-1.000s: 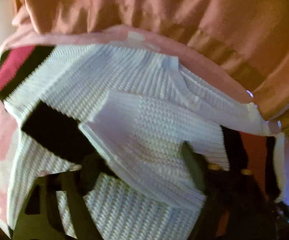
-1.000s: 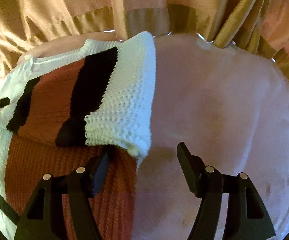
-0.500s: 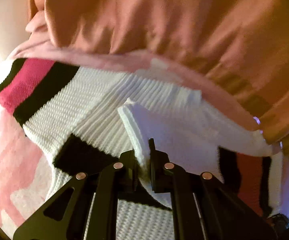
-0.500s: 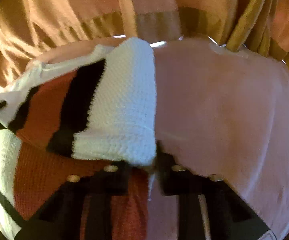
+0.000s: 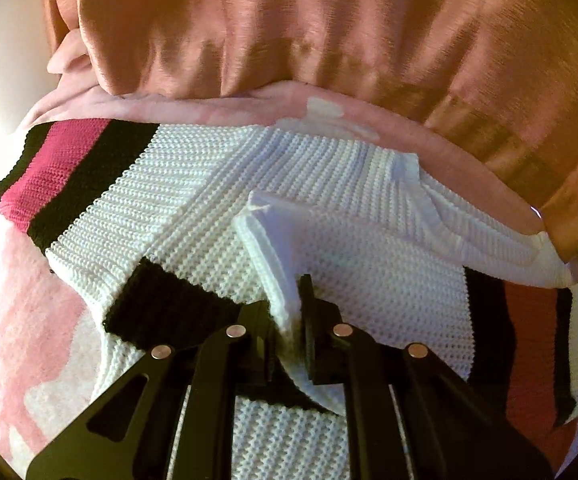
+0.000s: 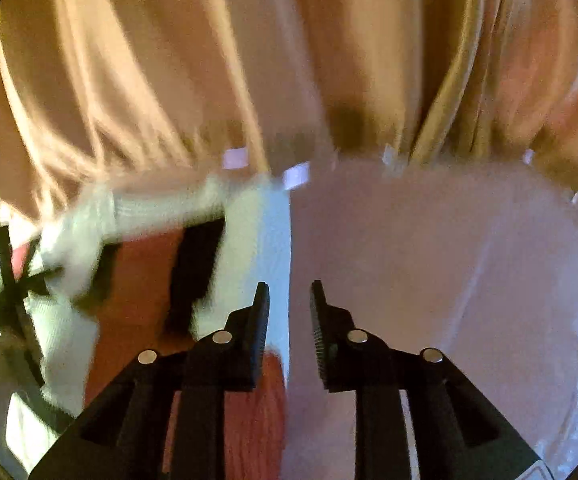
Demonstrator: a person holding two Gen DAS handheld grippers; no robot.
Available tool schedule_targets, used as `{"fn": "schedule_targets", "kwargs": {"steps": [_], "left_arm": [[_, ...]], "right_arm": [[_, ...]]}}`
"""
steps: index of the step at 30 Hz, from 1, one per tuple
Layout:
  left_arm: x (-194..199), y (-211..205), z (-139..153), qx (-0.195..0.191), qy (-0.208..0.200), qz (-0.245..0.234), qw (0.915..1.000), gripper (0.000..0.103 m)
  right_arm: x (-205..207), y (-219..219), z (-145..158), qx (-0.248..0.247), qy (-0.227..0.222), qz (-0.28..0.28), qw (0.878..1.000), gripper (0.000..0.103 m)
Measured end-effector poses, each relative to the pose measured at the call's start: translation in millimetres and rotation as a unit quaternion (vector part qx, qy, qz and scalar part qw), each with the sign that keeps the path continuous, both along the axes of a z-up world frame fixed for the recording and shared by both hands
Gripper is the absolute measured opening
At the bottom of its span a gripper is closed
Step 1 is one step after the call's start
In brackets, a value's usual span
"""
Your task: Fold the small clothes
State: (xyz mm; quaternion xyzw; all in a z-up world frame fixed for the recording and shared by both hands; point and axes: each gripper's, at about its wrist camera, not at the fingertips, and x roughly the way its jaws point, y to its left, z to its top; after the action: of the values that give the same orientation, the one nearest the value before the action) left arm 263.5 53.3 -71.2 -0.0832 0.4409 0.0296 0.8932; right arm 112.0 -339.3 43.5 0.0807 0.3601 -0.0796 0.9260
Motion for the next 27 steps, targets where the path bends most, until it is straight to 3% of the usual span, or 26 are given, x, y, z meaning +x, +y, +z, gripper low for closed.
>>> {"fn": "schedule_targets", "kwargs": {"steps": [2, 4, 7, 9, 12, 15, 18, 21, 24, 27], "left_arm": [[-1, 0, 0, 0.002, 0.000, 0.001, 1.0000, 0.011], [0, 0, 0, 0.001, 0.001, 0.002, 1.0000, 0.011], [0, 2, 0, -0.005, 0.002, 0.002, 1.0000, 0.012], [0, 1, -1, -0.003, 0.001, 0.002, 1.0000, 0.012], [0, -4, -2, 0.016, -0.004, -0.004, 0.9999, 0.012], [0, -6, -3, 0.029, -0.008, -0.009, 0.9995, 0.012], [-1, -7, -3, 0.035, -0.008, -0.011, 0.9993, 0.012], [-2, -6, -2, 0.037, -0.008, -0.009, 0.9992, 0.013], [-3, -6, 0, 0.042, -0.007, -0.008, 0.9991, 0.013], [-5, -9, 1, 0.051, -0.009, -0.010, 0.9986, 0.013]], "right_arm": [[37, 16, -9, -0.012, 0.021, 0.038, 0.999, 0.023], [75, 24, -36, 0.001, 0.060, 0.060, 0.996, 0.019], [113, 28, -73, -0.036, 0.097, 0.053, 0.993, 0.014], [126, 13, -101, -0.060, 0.126, 0.029, 0.990, 0.001], [121, 11, -86, -0.047, 0.116, 0.011, 0.992, 0.000], [100, 27, -69, -0.059, 0.090, 0.037, 0.993, 0.001], [101, 32, -97, -0.115, 0.142, 0.041, 0.982, 0.000], [79, 26, -82, -0.071, 0.119, 0.033, 0.990, 0.003], [47, 35, -67, -0.031, 0.104, 0.066, 0.992, 0.004], [32, 42, -97, -0.068, 0.153, 0.084, 0.982, 0.000]]}}
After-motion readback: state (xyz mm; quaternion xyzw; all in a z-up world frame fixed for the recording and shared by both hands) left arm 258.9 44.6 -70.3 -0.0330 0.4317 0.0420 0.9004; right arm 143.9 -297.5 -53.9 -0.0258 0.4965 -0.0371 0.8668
